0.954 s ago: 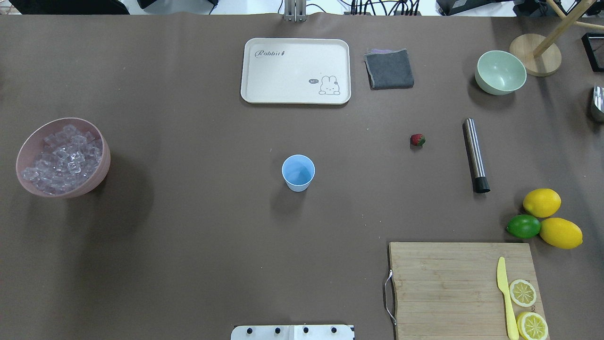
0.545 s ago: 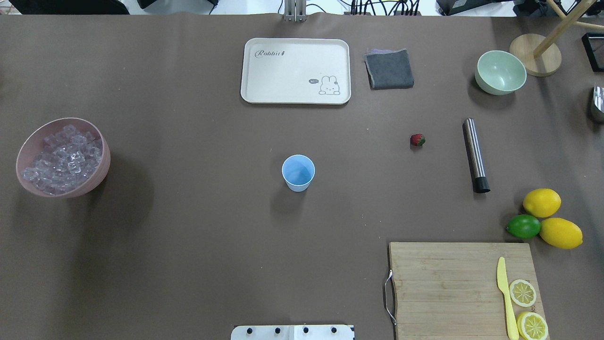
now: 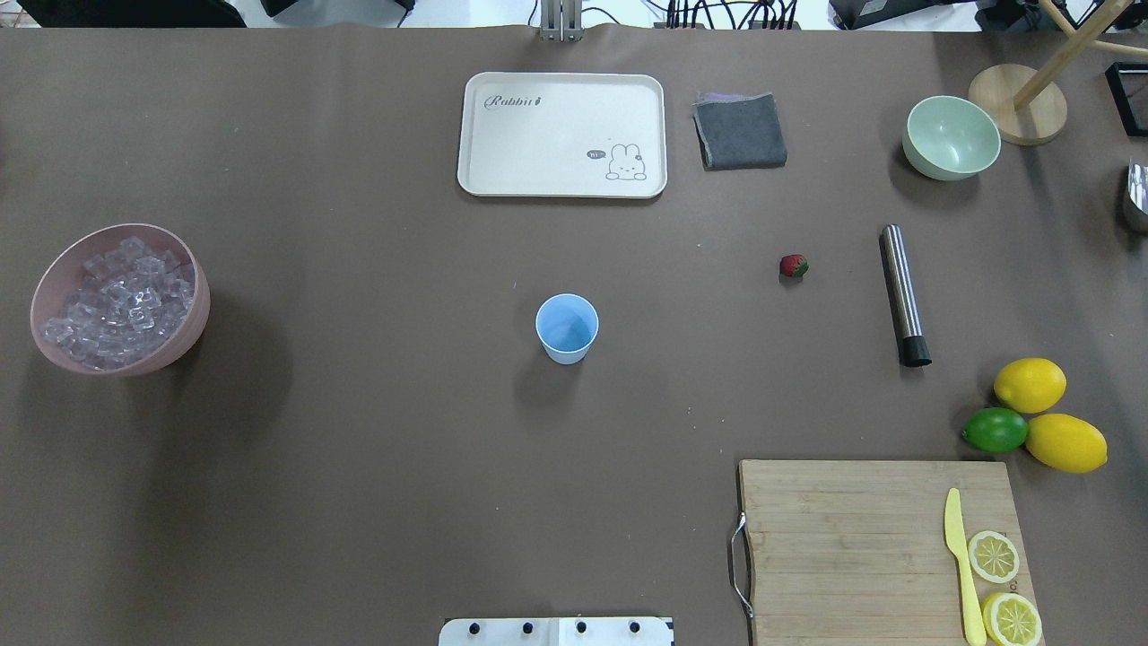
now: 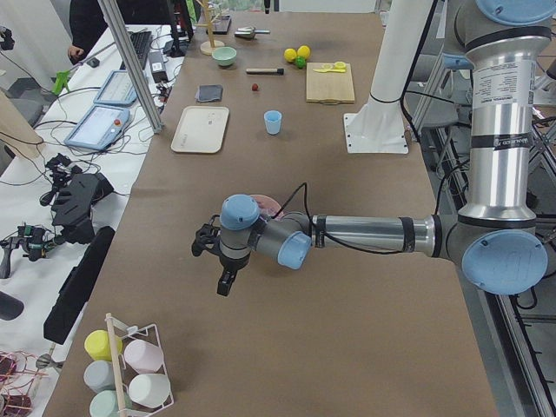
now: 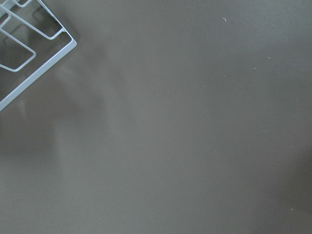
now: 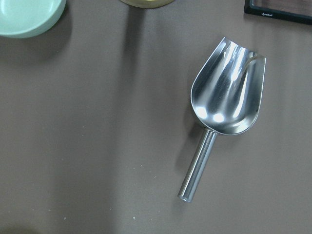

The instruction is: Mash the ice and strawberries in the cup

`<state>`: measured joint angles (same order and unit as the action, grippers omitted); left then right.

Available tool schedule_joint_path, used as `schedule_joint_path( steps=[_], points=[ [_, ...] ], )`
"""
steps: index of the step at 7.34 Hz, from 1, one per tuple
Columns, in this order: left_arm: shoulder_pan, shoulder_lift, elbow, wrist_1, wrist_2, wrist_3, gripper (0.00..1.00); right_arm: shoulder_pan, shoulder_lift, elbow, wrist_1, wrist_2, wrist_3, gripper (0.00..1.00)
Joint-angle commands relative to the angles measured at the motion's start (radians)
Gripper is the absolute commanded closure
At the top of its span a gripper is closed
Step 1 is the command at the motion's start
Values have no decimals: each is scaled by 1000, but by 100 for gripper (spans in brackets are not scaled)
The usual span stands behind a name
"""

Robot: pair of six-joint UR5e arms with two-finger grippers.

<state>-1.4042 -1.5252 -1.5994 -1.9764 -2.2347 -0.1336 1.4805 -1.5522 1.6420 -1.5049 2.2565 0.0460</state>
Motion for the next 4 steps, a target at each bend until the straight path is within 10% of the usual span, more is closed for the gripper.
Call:
schedule_joint_path(
  steps=[1,4],
  points=[
    [-2,-9,-2,14,0,2,2,0,0,-1,0,0,0,0],
    [-2,-9,-2,10,-2,3,2,1,-3,-1,0,0,0,0]
  ],
)
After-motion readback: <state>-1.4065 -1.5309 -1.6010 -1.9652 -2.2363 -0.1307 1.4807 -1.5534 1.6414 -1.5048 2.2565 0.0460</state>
